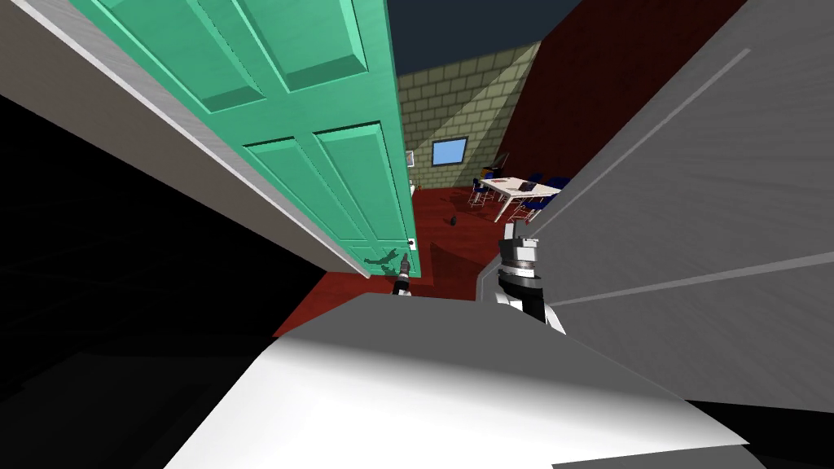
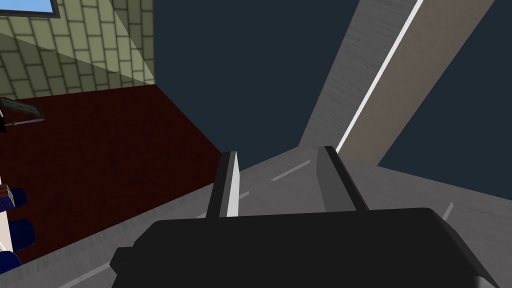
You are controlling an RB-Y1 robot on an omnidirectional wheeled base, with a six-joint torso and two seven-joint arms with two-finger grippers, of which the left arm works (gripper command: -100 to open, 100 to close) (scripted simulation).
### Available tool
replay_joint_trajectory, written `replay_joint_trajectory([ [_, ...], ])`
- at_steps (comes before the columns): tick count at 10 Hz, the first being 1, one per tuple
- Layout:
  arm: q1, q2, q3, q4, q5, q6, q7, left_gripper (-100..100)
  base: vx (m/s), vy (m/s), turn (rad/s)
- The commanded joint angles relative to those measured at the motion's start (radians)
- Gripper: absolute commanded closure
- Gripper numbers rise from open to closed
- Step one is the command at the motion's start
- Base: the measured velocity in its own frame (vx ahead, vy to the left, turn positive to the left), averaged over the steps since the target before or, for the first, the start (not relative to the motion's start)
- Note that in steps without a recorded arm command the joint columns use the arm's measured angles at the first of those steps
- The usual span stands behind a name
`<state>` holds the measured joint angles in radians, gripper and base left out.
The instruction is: Pull the door open
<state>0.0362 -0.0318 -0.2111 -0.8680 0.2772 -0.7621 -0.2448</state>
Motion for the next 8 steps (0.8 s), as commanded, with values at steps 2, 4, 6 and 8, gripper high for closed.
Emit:
replay_joint_trajectory([
  [2, -0.012, 0.051, 0.034, 0.005, 0.016, -0.011, 0.002, -100, -0.008, 0.014, -0.176],
  [4, -0.018, 0.066, 0.052, 0.007, 0.025, -0.016, 0.005, -100, -0.036, 0.038, -0.103],
  [6, -0.031, 0.088, 0.092, 0.019, 0.044, -0.018, 0.014, -100, -0.028, 0.025, -0.172],
  [8, -0.037, 0.095, 0.113, 0.028, 0.054, -0.016, 0.02, -100, 0.008, 0.001, -0.115],
])
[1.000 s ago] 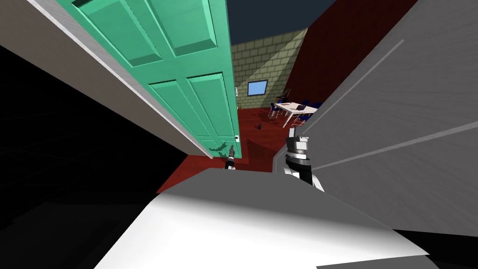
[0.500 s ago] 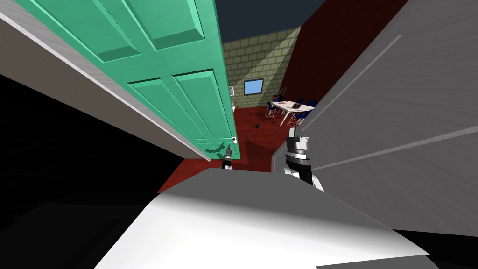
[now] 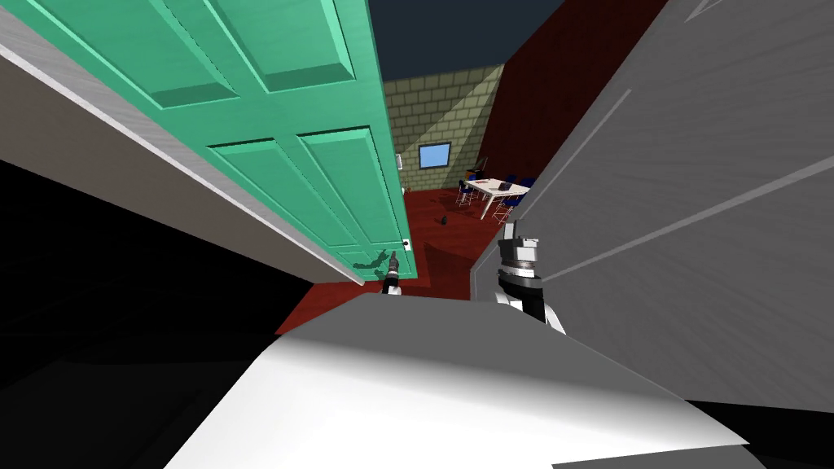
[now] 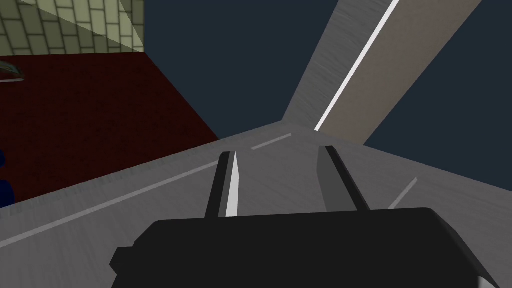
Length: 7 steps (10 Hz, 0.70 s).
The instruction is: Pull the door open
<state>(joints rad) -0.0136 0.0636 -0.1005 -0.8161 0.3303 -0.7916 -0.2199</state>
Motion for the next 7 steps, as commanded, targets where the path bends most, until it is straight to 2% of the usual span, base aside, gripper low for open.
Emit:
replay_joint_trajectory([
  [1, 0.006, 0.005, 0.027, -0.012, 0.012, 0.019, 0.004, -100, 0.113, -0.057, -0.205],
  [6, -0.002, 0.004, 0.059, 0.005, 0.028, 0.028, 0.018, -100, 0.218, -0.044, -0.133],
  [7, -0.003, 0.005, 0.056, 0.006, 0.026, 0.024, 0.017, -100, 0.093, -0.014, 0.002],
])
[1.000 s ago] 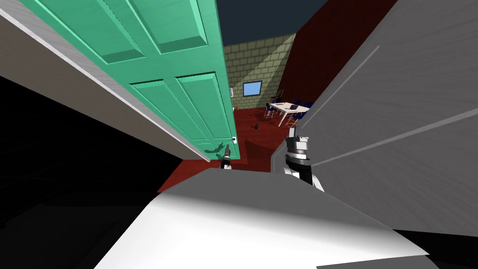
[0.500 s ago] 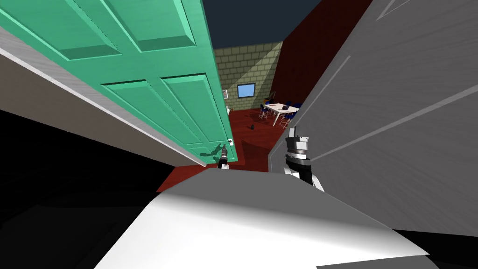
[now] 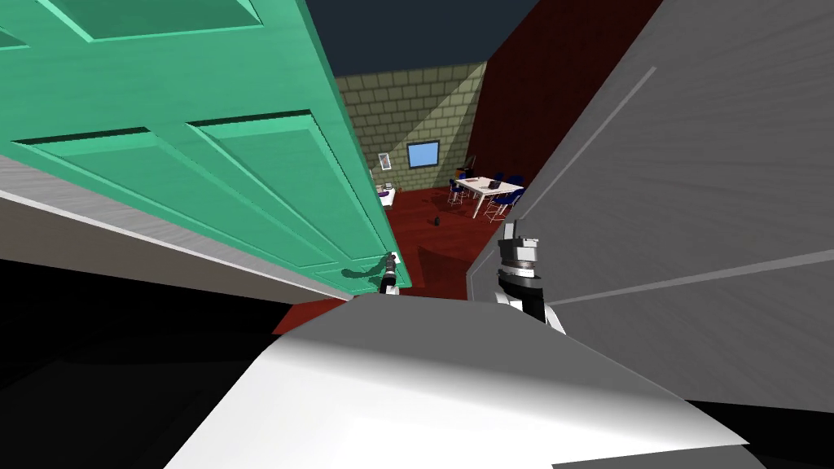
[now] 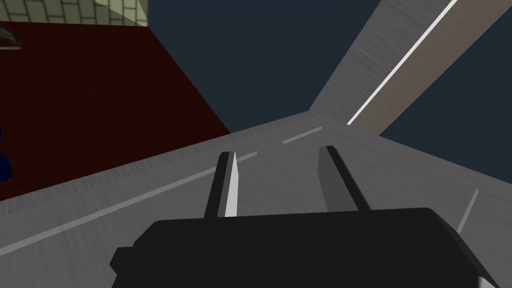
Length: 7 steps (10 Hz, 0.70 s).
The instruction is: Pull the door open
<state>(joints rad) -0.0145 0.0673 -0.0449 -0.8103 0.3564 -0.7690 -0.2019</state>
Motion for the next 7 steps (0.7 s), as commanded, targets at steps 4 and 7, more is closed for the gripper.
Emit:
replay_joint_trajectory([
  [4, -0.002, 0.001, 0.0, 0.001, 0.0, 0.001, -0.001, 100, -0.025, 0.002, -0.005],
  [7, -0.001, 0.003, -0.004, 0.0, 0.0, 0.002, 0.003, 100, -0.042, 0.01, -0.013],
])
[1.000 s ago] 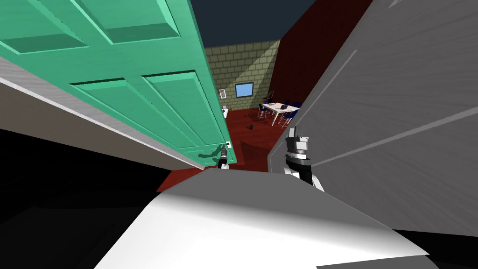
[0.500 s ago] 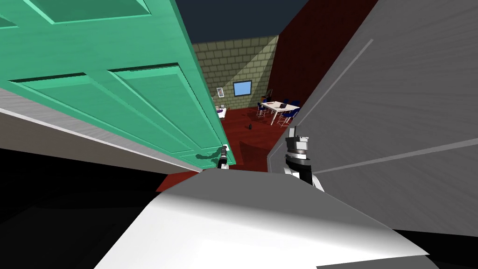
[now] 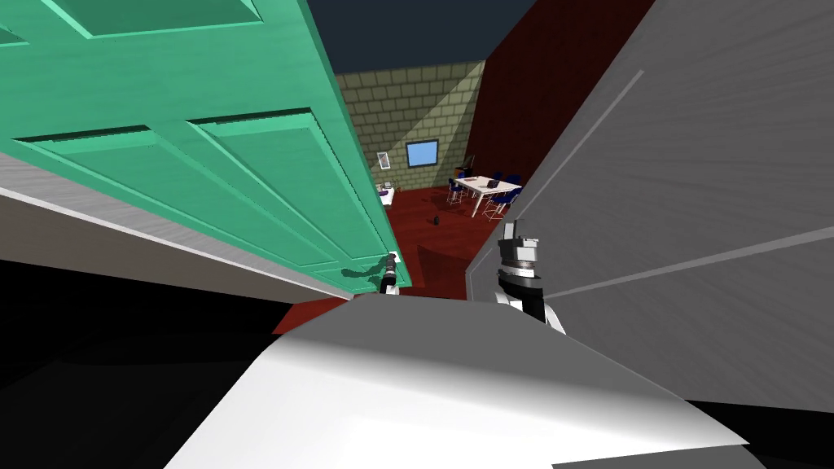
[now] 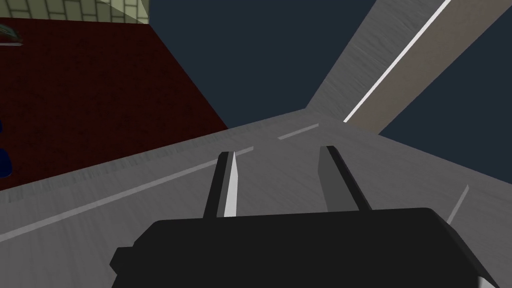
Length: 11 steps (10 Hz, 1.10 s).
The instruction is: Pull the door open
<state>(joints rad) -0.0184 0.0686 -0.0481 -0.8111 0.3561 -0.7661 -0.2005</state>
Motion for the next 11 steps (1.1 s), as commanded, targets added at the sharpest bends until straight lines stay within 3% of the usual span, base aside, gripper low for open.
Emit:
replay_joint_trajectory([
  [1, 0.003, 0.003, -0.002, 0.0, 0.0, -0.002, 0.003, 100, -0.201, 0.04, -0.057],
  [7, 0.004, 0.024, -0.018, -0.009, -0.001, -0.014, 0.028, 100, -0.201, 0.028, -0.051],
  [11, 0.005, 0.063, -0.051, -0.011, -0.012, -0.023, 0.089, 100, -0.167, 0.027, -0.092],
])
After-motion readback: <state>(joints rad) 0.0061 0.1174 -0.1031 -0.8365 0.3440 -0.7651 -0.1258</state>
